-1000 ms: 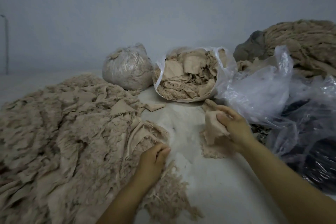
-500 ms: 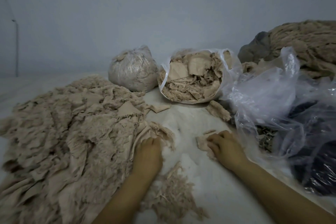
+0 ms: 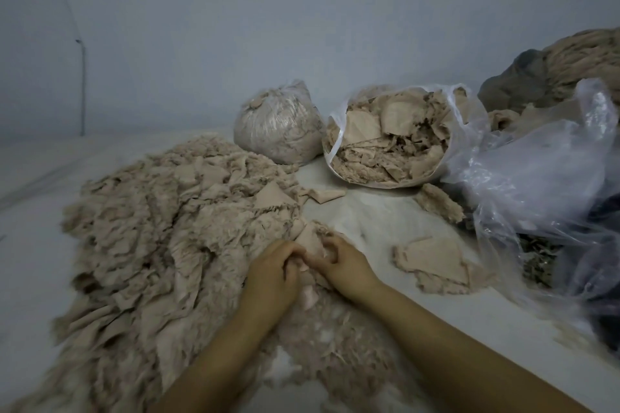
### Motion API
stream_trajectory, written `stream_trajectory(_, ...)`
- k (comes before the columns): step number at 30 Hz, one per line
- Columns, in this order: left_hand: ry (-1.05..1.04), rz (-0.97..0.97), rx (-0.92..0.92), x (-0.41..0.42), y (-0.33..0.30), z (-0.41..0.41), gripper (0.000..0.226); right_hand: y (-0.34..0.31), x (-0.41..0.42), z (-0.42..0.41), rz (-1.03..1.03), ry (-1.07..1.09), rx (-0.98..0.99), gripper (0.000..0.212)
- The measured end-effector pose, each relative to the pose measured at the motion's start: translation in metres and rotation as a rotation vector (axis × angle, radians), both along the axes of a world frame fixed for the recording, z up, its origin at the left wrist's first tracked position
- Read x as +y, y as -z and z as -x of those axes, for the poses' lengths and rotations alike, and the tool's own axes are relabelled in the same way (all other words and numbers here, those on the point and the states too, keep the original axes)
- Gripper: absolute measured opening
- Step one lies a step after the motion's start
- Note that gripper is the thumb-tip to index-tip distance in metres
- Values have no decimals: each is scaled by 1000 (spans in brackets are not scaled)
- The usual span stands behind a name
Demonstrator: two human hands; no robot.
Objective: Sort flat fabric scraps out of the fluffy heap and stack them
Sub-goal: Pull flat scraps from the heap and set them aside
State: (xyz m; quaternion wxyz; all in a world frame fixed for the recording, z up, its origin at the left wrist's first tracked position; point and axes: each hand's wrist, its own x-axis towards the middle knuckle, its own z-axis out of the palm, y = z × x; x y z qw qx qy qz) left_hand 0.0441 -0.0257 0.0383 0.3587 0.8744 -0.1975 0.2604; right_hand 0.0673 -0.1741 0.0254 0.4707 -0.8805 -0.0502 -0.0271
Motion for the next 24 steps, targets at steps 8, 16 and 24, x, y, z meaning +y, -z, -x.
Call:
stream_trajectory(8, -133, 130, 245, 27, 7, -15, 31, 5, -27, 19, -406, -25, -45, 25)
stream_trajectory(16, 106, -510, 93, 14, 9, -47, 38, 11, -37, 37, -480, -177, -170, 26)
stream_trajectory(24, 20, -12, 41, 0, 9, -43, 20, 6, -60, 39, -707, -95, -116, 30)
